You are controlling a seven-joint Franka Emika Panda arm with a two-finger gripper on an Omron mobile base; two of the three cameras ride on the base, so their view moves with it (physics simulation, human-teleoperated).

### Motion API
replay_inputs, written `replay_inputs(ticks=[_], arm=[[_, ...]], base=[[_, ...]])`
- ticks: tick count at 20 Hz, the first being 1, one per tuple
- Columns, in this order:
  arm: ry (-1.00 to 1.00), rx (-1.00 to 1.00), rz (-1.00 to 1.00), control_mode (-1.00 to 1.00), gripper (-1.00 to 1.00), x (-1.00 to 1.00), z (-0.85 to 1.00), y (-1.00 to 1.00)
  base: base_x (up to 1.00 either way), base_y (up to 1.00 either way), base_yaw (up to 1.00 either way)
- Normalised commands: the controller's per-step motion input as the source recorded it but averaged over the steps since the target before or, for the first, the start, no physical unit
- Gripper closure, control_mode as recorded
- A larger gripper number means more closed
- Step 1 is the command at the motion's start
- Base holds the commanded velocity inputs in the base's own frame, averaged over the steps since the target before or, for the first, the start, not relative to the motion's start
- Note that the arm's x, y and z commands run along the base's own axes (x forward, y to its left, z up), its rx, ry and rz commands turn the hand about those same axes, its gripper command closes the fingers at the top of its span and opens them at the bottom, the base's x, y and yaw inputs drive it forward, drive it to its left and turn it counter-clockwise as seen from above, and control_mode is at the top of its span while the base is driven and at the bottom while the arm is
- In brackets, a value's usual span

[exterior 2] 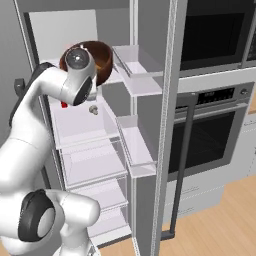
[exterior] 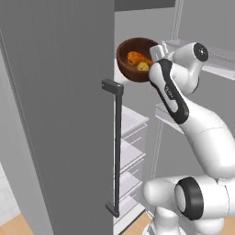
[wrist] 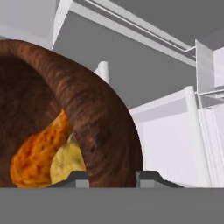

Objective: Pick the chicken drumstick and squash from their plates and place them in the bowl. Then put the bowl in the fridge.

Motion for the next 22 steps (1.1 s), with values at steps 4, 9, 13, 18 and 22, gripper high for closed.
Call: replay_inputs(ticks=[4, 9, 13, 18, 22], arm=[[-0.06, 0.29, 0.0, -1.0, 1.0, 0.64, 0.52, 0.27], [0.21, 0.02, 0.0, -1.0, 1.0, 0.97, -0.01, 0.65], [0.13, -0.01, 0.0, -1.0, 1.0, 0.82, -0.14, 0.63], [0.0, 0.0, 0.0, -1.0, 1.0, 0.89, -0.08, 0.49], [0.0, 0.0, 0.0, -1.0, -1.0, 0.99, -0.09, 0.43]], base=[[0.0, 0.0, 0.0], [0.0, 0.0, 0.0], [0.0, 0.0, 0.0], [0.0, 0.0, 0.0], [0.0, 0.0, 0.0]])
